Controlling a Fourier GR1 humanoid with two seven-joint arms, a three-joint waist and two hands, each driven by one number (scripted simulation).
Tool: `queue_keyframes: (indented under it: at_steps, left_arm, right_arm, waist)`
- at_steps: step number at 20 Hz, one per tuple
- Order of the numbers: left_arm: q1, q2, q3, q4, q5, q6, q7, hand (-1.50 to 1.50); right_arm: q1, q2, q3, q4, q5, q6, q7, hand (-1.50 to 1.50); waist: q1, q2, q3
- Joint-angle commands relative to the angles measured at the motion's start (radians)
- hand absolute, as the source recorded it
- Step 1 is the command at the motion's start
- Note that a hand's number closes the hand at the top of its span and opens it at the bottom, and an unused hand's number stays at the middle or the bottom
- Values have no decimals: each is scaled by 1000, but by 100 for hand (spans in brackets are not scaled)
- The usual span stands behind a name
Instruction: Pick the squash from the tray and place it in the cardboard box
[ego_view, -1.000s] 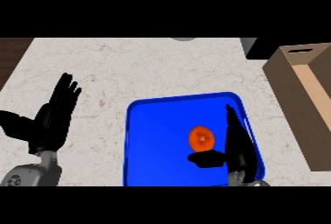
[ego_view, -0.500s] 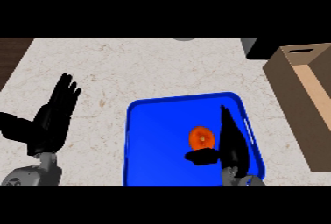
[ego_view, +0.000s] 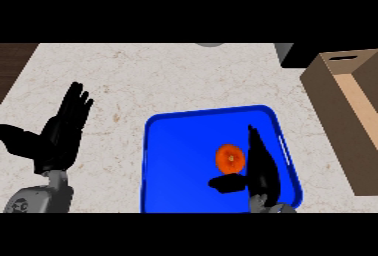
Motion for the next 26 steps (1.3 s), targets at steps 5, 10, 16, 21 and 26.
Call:
queue_keyframes:
  at_steps: [5,10,16,21,26]
  left_arm:
    - [64,-1,19,-78,-23,-39,14,0]
    - [44,-48,-9,-126,-59,11,89,0]
    - [37,-60,18,-39,-57,-40,31,0]
    - [102,-18,54,-133,-14,-85,69,0]
    - [39,-36,69,-24,-35,-91,1,0]
  right_arm:
    - [7,3,-16,33,-14,-8,3,-150]
    - [-67,3,-68,92,-41,13,-22,-150]
    - [-50,3,2,175,-8,-76,-64,150]
    - [-68,-29,-5,154,75,5,-86,150]
    - [-79,3,45,151,176,-55,-23,150]
  waist:
    - [1,-1,0]
    - [2,-1,0]
    - [1,0,0]
    - [4,-1,0]
    - [1,0,0]
